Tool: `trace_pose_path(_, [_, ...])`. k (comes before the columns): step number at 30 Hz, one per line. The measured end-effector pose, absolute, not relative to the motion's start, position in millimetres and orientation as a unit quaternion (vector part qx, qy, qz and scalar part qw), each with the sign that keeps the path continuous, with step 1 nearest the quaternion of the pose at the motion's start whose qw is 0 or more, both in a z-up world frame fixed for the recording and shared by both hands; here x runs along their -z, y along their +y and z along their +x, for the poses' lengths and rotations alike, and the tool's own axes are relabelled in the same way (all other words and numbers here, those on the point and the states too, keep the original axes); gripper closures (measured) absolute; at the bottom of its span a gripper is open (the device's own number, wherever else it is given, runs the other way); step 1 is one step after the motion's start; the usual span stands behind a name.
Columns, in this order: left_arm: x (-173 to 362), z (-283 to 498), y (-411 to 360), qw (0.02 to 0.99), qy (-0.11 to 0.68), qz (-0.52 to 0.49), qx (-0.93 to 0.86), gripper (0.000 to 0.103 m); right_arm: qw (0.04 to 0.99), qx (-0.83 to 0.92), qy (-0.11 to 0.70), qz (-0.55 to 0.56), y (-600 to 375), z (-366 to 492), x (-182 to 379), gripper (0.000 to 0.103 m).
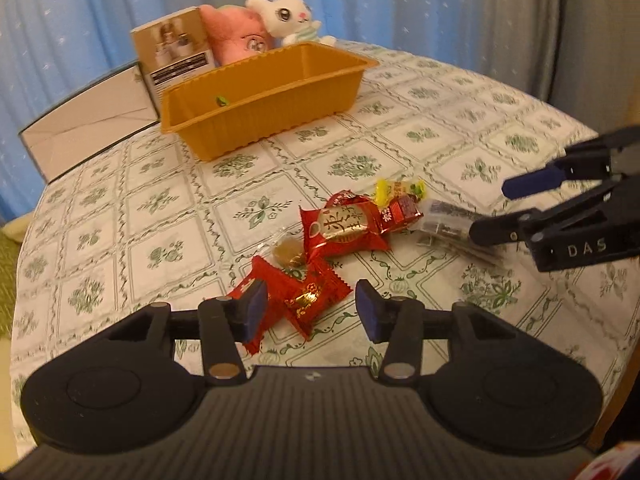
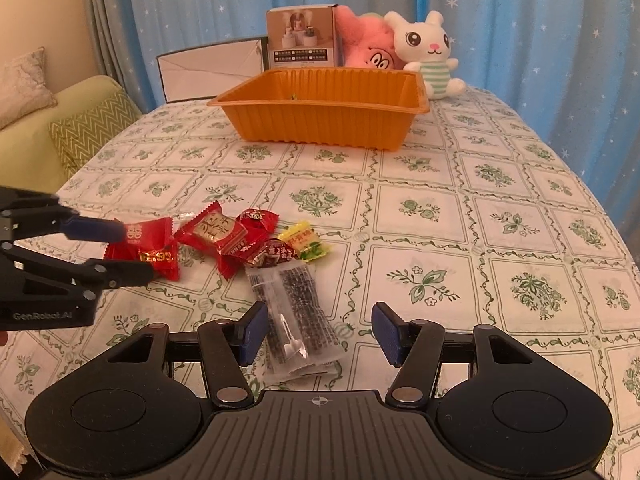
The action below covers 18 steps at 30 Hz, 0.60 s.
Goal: Organize snacks
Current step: 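Withdraw both tools from the basket back to the remaining snacks, then grasp a small red candy with the left tool while the right tool grasps the clear seed packet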
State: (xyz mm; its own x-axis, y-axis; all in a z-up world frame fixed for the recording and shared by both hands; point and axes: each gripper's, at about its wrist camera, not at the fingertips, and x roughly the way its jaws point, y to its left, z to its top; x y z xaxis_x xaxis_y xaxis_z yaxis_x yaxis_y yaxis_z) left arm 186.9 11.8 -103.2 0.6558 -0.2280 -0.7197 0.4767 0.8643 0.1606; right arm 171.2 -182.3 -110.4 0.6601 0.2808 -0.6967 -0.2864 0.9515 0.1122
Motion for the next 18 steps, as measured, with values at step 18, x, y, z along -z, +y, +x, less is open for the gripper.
trace_pose_path(18, [121.4, 201.6, 4.7, 0.861, 0.407, 0.184, 0.244, 0.076, 0.906, -0.169, 0.388, 0.007, -177.8, 180.5, 116.7, 0.045])
